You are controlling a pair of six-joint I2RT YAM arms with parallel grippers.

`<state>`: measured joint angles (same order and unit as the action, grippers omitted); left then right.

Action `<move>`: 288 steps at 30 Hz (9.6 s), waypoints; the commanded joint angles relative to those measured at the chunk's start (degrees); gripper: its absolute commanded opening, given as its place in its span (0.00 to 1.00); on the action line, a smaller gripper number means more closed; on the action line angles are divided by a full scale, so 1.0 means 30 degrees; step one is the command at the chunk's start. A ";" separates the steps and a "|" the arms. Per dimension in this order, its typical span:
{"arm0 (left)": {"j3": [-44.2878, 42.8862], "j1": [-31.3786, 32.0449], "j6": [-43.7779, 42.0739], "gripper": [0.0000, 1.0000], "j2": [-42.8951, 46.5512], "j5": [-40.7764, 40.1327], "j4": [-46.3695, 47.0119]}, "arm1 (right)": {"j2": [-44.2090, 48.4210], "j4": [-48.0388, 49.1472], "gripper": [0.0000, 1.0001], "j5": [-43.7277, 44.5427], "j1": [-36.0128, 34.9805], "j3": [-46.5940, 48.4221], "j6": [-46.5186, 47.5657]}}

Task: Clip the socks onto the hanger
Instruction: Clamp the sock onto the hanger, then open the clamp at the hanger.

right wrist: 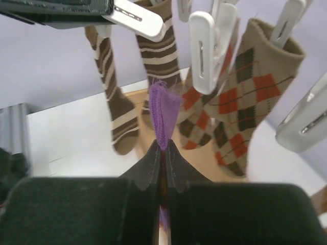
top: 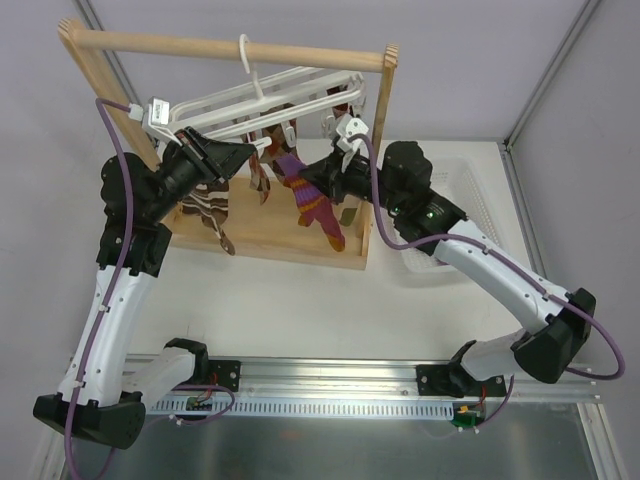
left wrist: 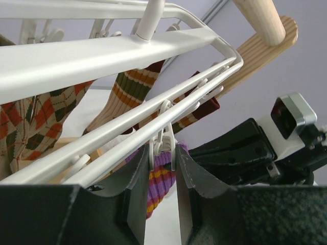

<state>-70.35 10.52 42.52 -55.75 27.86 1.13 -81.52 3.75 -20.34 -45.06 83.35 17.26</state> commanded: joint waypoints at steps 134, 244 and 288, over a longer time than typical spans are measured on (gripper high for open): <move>-0.0516 0.0154 0.1910 0.47 0.0359 -0.0380 -0.2192 | -0.5435 2.5118 0.01 1.0939 -0.6397 -0.4639 2.6152; 0.0340 0.5046 -0.6381 0.65 -0.0343 -0.6123 0.0650 | -0.1515 -0.2380 0.56 0.5488 0.5117 0.2099 -0.2355; -0.0693 0.0712 -0.4244 0.62 -0.0784 -0.4540 -0.0287 | -0.3970 0.1531 0.59 1.0441 -0.3350 0.5907 -0.1563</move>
<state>-73.58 13.56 27.35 -58.94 14.37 -1.15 -92.68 1.19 8.45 -54.81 97.76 12.19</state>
